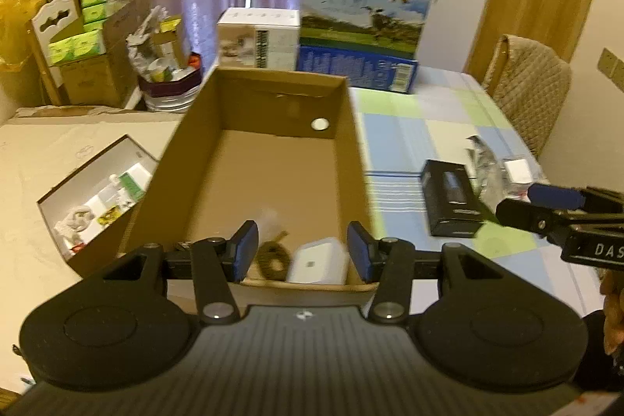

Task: Organize objects
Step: 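Move both open tools back over the table items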

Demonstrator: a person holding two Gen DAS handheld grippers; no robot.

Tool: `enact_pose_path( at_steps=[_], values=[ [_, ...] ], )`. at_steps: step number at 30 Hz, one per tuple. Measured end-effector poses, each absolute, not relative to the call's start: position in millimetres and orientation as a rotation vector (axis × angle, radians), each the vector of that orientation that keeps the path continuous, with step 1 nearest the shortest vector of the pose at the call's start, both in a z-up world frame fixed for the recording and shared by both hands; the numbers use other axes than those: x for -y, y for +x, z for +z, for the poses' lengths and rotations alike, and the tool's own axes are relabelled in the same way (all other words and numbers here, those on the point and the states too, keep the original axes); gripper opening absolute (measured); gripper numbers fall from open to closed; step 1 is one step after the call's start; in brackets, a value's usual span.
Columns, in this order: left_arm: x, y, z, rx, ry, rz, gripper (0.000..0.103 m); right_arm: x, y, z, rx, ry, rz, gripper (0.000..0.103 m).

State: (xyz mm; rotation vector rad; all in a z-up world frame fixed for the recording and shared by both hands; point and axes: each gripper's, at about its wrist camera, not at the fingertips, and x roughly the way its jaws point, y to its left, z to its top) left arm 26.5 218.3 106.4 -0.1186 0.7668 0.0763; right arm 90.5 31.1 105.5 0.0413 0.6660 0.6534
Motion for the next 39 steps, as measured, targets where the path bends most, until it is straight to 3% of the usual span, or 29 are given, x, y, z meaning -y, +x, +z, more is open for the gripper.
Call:
enact_pose_path(
  at_steps=[16, 21, 39],
  values=[
    [-98.9, 45.0, 100.9, -0.767, -0.059, -0.145, 0.06, 106.1, 64.5, 92.8, -0.665, 0.101, 0.359, 0.073],
    [-67.0, 54.0, 90.5, -0.779, -0.043, -0.202, 0.071, 146.3, 61.8, 93.7, -0.663, 0.146, 0.272, 0.073],
    [-36.4, 83.4, 59.2, -0.835, -0.021, -0.214, 0.088, 216.6, 79.1, 76.6, -0.707, 0.171, 0.187, 0.073]
  ],
)
